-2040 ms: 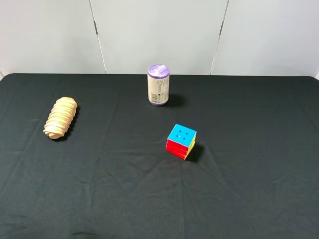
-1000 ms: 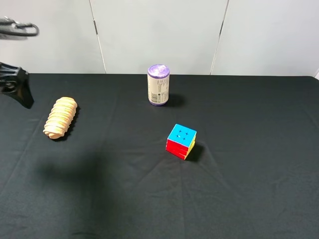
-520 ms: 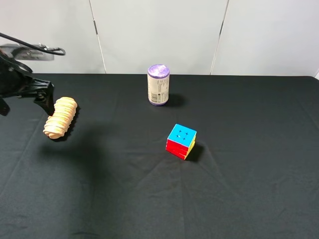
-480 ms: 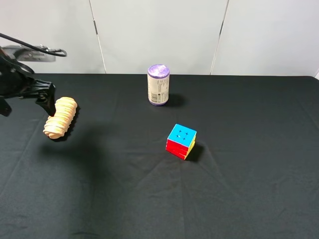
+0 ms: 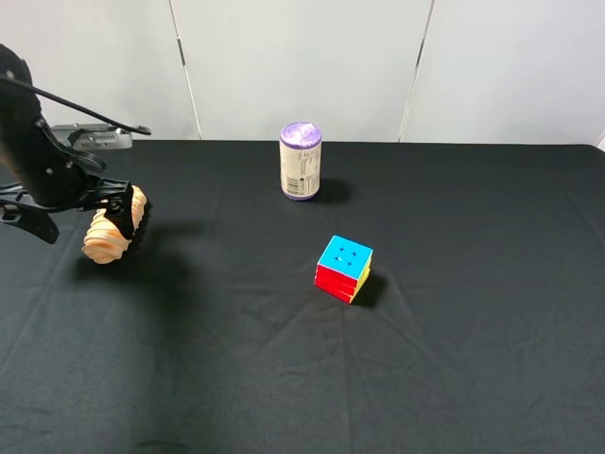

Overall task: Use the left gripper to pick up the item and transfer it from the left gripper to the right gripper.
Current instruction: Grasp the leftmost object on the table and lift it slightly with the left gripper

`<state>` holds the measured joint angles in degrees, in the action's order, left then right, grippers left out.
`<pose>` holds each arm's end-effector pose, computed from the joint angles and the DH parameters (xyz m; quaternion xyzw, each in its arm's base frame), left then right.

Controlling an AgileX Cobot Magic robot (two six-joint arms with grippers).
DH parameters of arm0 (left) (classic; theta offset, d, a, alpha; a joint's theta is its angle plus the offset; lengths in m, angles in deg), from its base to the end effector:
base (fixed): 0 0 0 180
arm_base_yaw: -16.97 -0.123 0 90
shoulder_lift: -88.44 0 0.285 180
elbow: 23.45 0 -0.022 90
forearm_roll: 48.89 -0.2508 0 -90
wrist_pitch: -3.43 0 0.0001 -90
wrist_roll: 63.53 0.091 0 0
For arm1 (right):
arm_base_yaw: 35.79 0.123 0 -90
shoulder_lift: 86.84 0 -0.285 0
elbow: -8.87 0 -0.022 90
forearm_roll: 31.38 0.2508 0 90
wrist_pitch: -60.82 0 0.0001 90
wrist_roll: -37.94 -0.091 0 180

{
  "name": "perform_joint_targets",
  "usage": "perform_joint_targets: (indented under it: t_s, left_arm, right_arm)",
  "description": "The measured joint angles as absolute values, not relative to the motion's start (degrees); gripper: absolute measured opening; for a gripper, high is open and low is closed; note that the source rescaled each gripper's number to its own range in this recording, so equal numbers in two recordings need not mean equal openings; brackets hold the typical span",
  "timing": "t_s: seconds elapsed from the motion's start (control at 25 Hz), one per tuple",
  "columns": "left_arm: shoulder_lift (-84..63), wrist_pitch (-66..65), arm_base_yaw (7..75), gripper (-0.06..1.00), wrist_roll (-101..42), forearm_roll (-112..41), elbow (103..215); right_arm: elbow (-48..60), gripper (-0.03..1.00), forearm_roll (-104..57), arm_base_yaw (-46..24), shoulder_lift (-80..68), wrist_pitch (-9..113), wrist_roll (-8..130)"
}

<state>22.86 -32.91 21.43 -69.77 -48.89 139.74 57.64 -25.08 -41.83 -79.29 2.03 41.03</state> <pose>0.3394 -0.0265 0.1449 -0.0154 0.9940 -0.0101 0.1078 -0.0030 0.0089 0.2795 0.0205 0.8424 0.0121 0.5384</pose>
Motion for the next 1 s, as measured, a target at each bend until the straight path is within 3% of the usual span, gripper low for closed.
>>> perform_joint_targets:
  t_s: [0.88,1.0]
  left_arm:
    - [29.6,-27.5,22.5,1.00,-69.8,-48.9,139.8]
    - [29.7,-27.5,22.5,0.95,-69.8,-48.9,139.8]
  right_arm:
    - [57.6,1.00,-25.1,-41.8,-79.3,2.0,41.0]
    - [57.6,1.00,-25.1,-41.8,-79.3,2.0,41.0]
